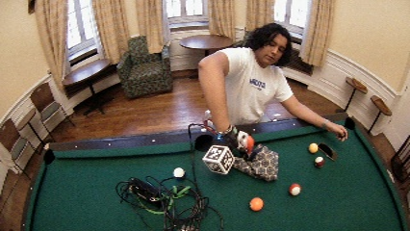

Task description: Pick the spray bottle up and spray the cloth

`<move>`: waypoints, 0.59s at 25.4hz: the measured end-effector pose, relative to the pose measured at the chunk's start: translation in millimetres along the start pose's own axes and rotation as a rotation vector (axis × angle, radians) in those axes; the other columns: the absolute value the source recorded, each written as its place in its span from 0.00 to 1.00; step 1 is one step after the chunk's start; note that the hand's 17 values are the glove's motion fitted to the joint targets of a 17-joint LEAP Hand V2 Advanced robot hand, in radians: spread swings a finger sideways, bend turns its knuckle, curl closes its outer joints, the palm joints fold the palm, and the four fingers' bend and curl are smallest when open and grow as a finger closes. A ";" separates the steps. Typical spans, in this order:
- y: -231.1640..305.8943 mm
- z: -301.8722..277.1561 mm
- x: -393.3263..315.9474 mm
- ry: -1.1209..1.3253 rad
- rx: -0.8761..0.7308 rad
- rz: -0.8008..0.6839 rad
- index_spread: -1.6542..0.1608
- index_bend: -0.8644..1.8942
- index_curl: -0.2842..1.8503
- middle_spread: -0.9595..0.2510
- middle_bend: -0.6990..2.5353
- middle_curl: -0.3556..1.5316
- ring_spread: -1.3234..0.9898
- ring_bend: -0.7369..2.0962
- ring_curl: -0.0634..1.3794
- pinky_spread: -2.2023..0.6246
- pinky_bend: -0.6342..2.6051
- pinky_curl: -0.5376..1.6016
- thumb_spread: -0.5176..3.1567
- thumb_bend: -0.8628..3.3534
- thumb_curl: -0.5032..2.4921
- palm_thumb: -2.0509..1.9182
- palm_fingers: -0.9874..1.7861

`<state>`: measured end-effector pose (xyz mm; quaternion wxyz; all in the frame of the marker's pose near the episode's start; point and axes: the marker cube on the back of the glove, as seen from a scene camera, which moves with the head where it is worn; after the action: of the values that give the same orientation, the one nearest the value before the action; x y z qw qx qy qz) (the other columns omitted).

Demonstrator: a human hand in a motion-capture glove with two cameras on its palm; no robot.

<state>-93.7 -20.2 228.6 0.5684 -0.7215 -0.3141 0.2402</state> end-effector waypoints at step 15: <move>-46.3 10.7 7.2 0.103 -0.068 0.147 0.76 0.43 0.43 0.62 0.41 0.49 0.47 0.53 0.38 0.66 0.34 0.44 0.25 0.20 0.45 0.74 0.85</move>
<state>-104.7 -0.6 271.1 0.5398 -0.7729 -0.2386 0.2329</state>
